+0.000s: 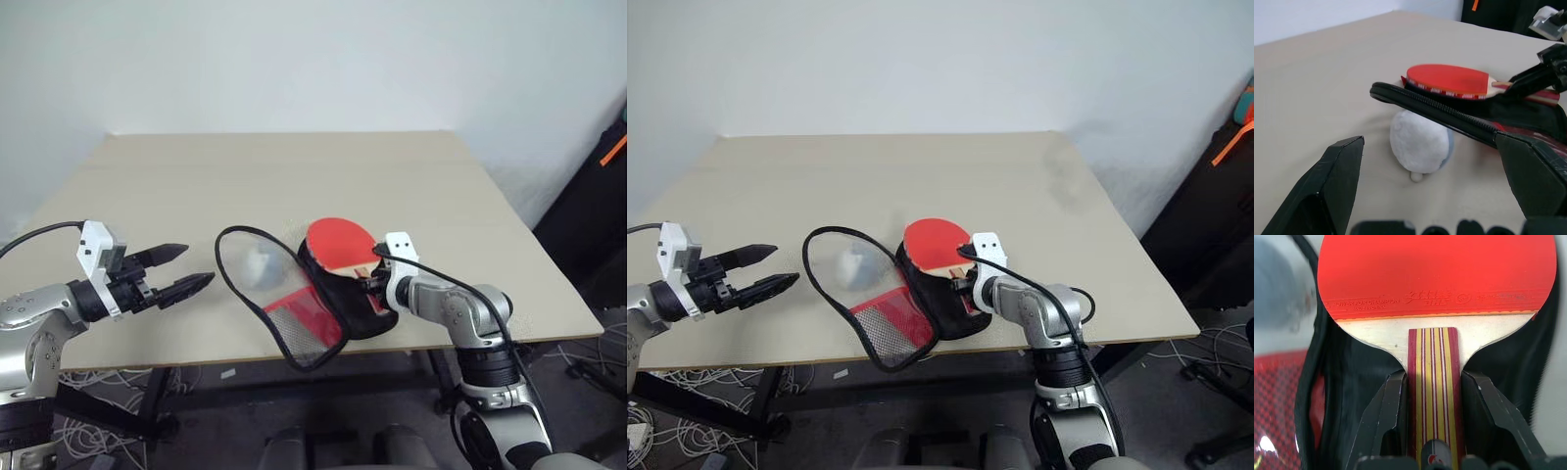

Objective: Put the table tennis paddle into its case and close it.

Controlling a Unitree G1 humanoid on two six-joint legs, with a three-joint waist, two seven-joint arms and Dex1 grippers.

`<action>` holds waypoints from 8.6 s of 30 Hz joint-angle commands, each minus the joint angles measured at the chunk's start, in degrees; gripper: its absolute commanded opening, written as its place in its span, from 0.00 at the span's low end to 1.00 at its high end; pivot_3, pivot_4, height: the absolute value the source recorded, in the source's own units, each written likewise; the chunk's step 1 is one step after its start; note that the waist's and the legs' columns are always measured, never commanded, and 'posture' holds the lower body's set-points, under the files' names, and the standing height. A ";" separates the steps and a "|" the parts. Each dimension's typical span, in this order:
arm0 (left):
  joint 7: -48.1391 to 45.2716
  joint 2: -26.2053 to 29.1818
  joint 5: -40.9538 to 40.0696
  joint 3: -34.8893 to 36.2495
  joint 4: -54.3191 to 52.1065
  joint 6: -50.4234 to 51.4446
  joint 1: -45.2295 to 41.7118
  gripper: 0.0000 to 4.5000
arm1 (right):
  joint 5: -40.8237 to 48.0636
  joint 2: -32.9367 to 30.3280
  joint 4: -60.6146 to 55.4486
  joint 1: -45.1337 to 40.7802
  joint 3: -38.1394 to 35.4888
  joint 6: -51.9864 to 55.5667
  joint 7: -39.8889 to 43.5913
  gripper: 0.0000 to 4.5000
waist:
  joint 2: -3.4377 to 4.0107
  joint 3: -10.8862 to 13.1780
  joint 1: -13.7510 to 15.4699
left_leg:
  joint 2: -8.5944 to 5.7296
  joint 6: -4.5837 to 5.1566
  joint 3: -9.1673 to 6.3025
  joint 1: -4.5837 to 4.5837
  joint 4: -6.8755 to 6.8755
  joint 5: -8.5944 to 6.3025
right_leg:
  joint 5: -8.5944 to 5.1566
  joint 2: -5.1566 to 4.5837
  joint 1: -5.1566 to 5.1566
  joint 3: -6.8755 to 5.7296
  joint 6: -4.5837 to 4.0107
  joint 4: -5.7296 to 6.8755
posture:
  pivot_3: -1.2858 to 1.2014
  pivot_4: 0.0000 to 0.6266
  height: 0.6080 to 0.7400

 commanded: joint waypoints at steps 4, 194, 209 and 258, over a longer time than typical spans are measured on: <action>0.76 0.44 -1.58 2.66 -3.00 0.41 0.36 1.00 | -0.97 0.30 -0.63 -0.59 0.36 -1.10 -0.26 0.29 | -0.02 -0.01 -0.01 | 0.00 -0.01 -0.01 0.00 0.00 0.00 | 0.00 0.00 0.00 0.00 0.00 0.00 | 0.52 0.00 1.00; 49.51 -43.92 -11.89 -10.47 4.69 67.89 -22.27 0.01 | 4.75 -30.16 -19.38 0.94 -5.60 -15.68 20.05 1.00 | 0.43 -0.63 1.57 | -0.53 0.21 -0.55 0.19 0.38 -0.08 | -0.36 -0.04 0.65 0.09 0.27 -0.20 | 0.52 0.00 1.00; 49.13 -27.80 -37.08 -23.35 -7.58 67.93 -17.37 0.01 | 4.59 -30.24 -18.49 0.71 -4.38 -16.61 21.52 1.00 | 0.18 -0.25 1.62 | -0.51 0.24 -0.52 0.09 0.29 -0.07 | -0.43 -0.06 0.52 0.14 0.34 -0.21 | 0.52 0.00 1.00; 23.66 -1.20 -31.00 -16.51 -24.59 48.41 -17.79 1.00 | 4.42 -29.12 -17.00 0.12 -3.23 -17.76 21.64 1.00 | 0.04 0.03 1.64 | -0.45 -0.06 -0.36 0.10 0.23 -0.24 | -0.43 -0.13 0.31 0.14 0.31 -0.24 | 0.52 0.00 1.00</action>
